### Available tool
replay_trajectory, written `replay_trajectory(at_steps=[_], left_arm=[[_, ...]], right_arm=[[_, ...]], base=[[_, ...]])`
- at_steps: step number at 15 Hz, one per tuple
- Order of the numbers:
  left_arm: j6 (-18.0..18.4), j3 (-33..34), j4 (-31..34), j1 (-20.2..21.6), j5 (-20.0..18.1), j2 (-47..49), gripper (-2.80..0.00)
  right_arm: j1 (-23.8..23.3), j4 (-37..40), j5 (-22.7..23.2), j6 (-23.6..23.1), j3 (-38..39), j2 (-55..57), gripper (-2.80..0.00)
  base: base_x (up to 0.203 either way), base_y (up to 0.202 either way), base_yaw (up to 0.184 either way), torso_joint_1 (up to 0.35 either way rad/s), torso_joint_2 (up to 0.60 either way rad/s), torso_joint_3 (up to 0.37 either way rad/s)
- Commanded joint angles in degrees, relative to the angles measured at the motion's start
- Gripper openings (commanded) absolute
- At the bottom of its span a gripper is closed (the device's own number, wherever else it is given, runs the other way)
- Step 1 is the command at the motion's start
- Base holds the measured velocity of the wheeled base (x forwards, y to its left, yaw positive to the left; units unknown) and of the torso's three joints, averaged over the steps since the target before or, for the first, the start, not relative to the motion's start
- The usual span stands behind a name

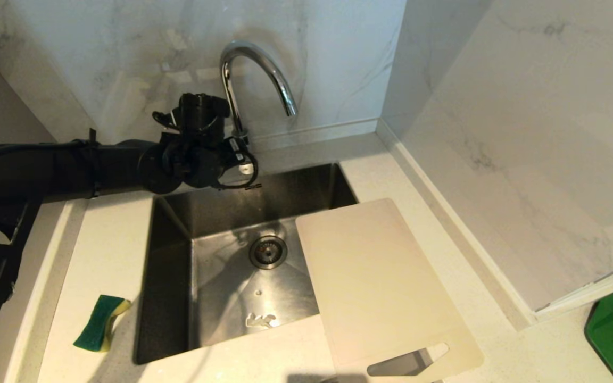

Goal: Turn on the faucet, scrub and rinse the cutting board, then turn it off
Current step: Turn on the tap

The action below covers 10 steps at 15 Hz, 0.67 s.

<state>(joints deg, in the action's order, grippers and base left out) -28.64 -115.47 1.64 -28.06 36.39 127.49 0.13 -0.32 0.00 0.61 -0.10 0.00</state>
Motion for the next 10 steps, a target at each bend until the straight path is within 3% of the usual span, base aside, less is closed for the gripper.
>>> replay_trajectory(at_steps=[1,4,7,10], left_arm=[[6.5,0.0,-1.0,0.1,-1.6,-1.2,0.00],[9.3,0.0,-0.1,0.1,-2.5,-1.4,0.00],[10.2,0.0,0.8,0.0,-7.4,-2.0,0.00],[13.8,0.0,-3.3,0.8,-8.1,-2.2,0.00]], right_arm=[[0.0,0.0,0.0,0.0,0.0,0.0,-2.80],[0.0,0.0,0.0,0.0,0.0,0.0,-2.80],[0.0,0.0,0.0,0.0,0.0,0.0,-2.80],[0.0,0.0,0.0,0.0,0.0,0.0,-2.80]], base=[[0.000,0.000,0.000,0.000,0.00,0.000],[0.000,0.000,0.000,0.000,0.00,0.000],[0.000,0.000,0.000,0.000,0.00,0.000],[0.000,0.000,0.000,0.000,0.00,0.000]])
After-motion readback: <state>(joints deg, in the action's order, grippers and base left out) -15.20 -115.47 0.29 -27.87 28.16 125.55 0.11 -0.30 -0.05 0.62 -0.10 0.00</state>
